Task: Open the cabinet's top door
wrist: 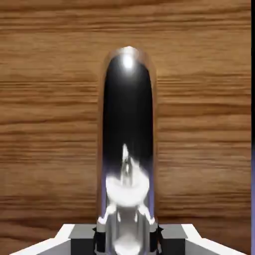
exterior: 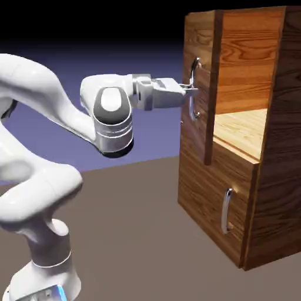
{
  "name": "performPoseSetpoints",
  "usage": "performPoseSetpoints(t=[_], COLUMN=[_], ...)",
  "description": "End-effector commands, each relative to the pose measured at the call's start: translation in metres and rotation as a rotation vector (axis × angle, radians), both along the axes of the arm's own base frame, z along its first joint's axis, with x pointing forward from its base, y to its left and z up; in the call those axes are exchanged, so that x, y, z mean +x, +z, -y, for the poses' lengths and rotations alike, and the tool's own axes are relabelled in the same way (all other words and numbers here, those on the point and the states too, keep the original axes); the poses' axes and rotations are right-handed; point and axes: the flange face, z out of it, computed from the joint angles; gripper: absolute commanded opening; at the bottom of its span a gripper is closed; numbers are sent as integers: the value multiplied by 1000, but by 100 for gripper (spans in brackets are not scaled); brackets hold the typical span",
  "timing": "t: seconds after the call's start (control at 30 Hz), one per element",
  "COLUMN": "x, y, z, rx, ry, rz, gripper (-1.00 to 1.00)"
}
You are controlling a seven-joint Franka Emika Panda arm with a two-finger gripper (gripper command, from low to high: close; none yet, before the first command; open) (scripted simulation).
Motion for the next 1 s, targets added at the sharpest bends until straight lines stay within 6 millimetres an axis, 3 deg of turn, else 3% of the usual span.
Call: performPoseSetpoints(t=[0.0, 0.53, 0.97], x=[-4, -58, -101], y=[0, 0, 0], z=[-3, -66, -144], rx=[1, 0, 0], ry=[-14, -221, -443], rz=[1, 0, 0], gripper=[-100, -100, -100])
